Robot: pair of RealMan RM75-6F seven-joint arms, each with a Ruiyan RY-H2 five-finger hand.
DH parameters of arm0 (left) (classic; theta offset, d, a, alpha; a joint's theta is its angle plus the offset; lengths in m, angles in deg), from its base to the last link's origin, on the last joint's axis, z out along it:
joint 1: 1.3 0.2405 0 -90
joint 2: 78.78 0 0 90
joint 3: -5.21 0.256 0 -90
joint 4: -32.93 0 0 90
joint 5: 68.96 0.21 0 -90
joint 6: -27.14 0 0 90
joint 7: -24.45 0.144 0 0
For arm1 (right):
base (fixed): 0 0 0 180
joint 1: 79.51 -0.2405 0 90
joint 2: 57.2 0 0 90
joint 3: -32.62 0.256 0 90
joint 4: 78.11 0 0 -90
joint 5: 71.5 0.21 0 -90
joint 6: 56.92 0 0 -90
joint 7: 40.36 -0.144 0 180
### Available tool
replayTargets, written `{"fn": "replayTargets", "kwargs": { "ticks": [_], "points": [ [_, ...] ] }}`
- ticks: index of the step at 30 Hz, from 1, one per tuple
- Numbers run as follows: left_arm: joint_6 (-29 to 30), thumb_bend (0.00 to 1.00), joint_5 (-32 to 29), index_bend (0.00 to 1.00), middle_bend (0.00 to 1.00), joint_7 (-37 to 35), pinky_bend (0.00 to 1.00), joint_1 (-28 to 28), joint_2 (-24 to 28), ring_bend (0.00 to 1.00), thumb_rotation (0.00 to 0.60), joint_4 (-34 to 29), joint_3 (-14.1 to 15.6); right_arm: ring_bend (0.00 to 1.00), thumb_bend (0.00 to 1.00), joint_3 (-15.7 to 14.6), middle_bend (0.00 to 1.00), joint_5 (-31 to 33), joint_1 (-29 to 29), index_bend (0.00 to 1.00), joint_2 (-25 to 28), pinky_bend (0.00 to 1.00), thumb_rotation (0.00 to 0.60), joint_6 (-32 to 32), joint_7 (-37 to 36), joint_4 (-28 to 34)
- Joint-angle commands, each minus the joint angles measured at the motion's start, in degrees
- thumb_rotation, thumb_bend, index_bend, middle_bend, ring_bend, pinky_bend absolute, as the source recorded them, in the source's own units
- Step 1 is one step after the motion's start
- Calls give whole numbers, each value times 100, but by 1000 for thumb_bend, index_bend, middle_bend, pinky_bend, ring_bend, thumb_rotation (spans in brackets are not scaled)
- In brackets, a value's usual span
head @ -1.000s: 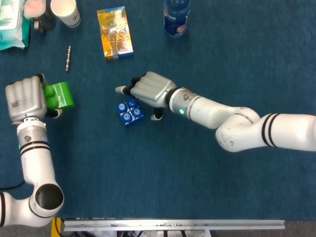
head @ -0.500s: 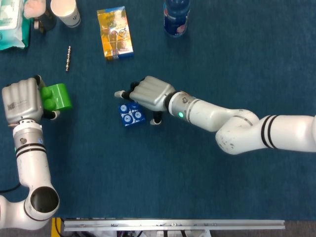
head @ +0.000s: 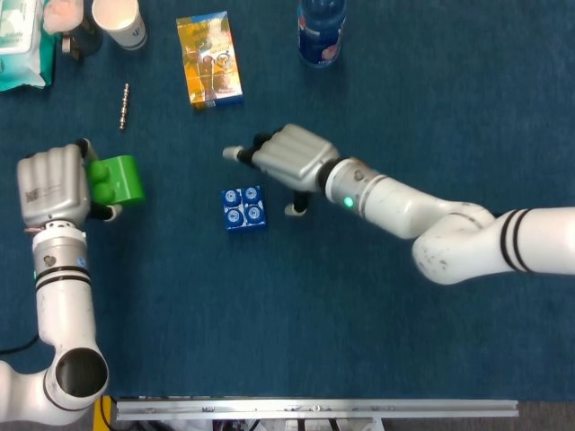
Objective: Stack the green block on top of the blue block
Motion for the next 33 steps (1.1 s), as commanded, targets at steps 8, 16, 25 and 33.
{"fn": "replayTargets", "kwargs": {
  "ticks": [8, 16, 25, 33],
  "points": [
    [-476, 39, 105, 463, 447, -179, 315, -195, -72, 422, 590, -242, -16, 137, 145, 133, 285, -155, 587, 44, 1249, 250, 600, 700, -161, 747],
    [-256, 39, -178, 464, 448, 119, 316, -506, -369, 423, 591, -377, -156, 137, 145, 74, 285, -413, 918, 44, 1838, 249, 600, 741, -144, 858],
    [292, 39, -289, 464, 449, 383, 316, -720, -867, 424, 591, -366, -177, 137, 146, 186, 285, -696, 1168, 44, 2018, 250, 600, 605, -337, 806],
    [699, 39, -346, 464, 449, 574, 316, -820, -1175, 424, 589, -338, -230, 137, 145, 267, 285, -949, 1352, 44, 2027, 250, 600, 484, -498, 714]
  ]
}}
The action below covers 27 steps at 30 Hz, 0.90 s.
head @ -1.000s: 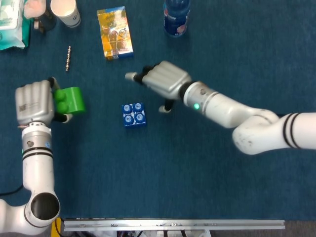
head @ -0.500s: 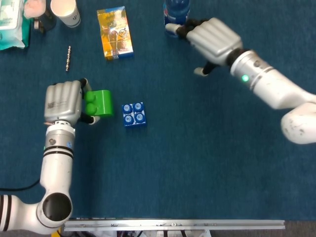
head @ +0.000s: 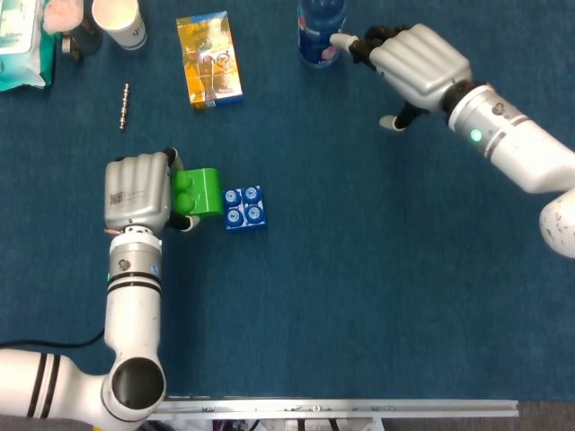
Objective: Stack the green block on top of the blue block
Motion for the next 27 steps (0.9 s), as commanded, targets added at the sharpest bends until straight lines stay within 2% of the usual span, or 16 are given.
{"fn": "replayTargets", "kwargs": {
  "ticks": [1, 27],
  "points": [
    [110, 39, -51, 464, 448, 76, 316, -40, -113, 424, 590, 1, -34, 137, 145, 46, 285, -64, 49, 44, 14, 249, 600, -32, -54, -20],
    [449, 39, -292, 464, 447, 302, 334, -303, -1042, 425, 591, 365, -389, 137, 145, 231, 285, -550, 314, 38, -115, 249, 600, -414, -386, -426]
  ]
}}
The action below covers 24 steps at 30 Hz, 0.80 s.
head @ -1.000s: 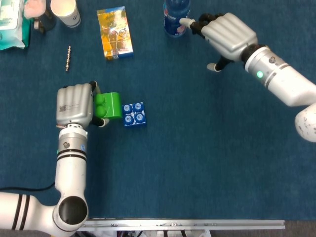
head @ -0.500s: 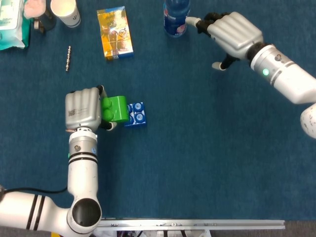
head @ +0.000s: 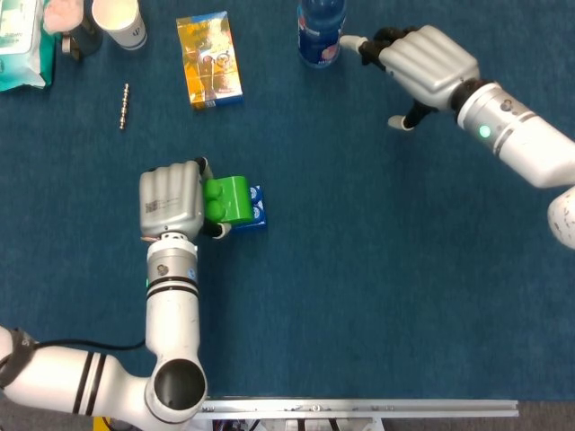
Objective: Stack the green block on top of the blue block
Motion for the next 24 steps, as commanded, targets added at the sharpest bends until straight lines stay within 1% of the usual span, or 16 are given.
{"fn": "replayTargets", "kwargs": {
  "ticks": [1, 8, 20, 24],
  "points": [
    [35, 39, -10, 464, 447, 26, 334, -27, -83, 425, 590, 41, -31, 137, 145, 14, 285, -14, 12, 38, 1, 250, 600, -21, -20, -17],
    [134, 39, -24, 464, 447, 65, 335, -74, -299, 427, 589, 183, -139, 137, 145, 58, 285, -112, 59, 38, -1, 250, 600, -104, -118, -86],
    [293, 39, -9, 464, 447, 311, 336, -140, -608, 427, 587, 526, -152, 137, 145, 132, 285, -393, 179, 37, -10, 250, 600, -243, -403, -250],
    [279, 39, -29, 464, 447, 337, 336, -127, -657, 427, 588, 551, -208, 137, 145, 153, 285, -486, 207, 37, -19, 250, 600, -282, -483, -292]
  ]
}}
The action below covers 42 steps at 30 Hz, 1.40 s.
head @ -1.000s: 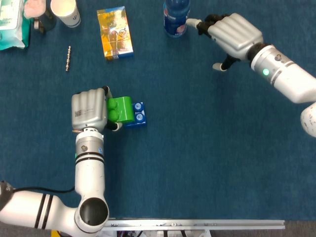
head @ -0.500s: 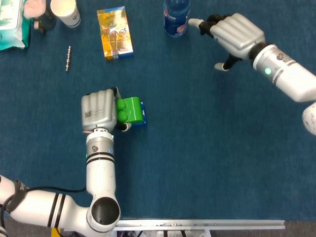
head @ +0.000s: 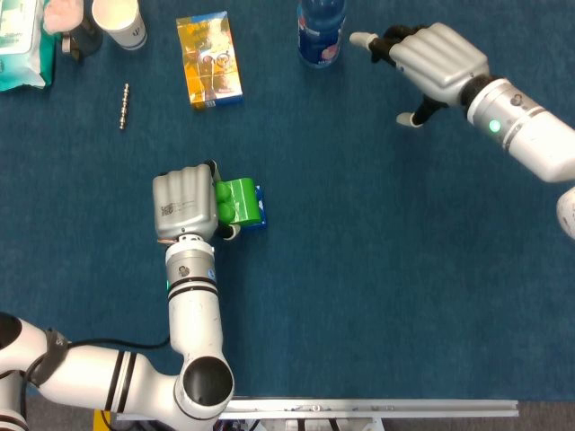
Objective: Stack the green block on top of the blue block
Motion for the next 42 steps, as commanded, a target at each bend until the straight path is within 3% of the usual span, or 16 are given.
{"fn": "replayTargets", "kwargs": {
  "ticks": [1, 15, 42],
  "points": [
    [-14, 39, -3, 464, 447, 11, 336, 7, -25, 427, 586, 6, -30, 137, 145, 16, 285, -56, 20, 37, -9, 250, 600, -23, -46, -27],
    [-72, 39, 26, 464, 447, 120, 336, 0, -167, 427, 587, 154, -115, 137, 145, 63, 285, -232, 86, 37, -2, 249, 600, -102, -202, -105],
    [-62, 39, 211, 464, 447, 423, 336, 31, -426, 427, 589, 487, 11, 137, 145, 121, 285, -364, 164, 35, 17, 250, 600, -151, -337, -157]
  ]
}}
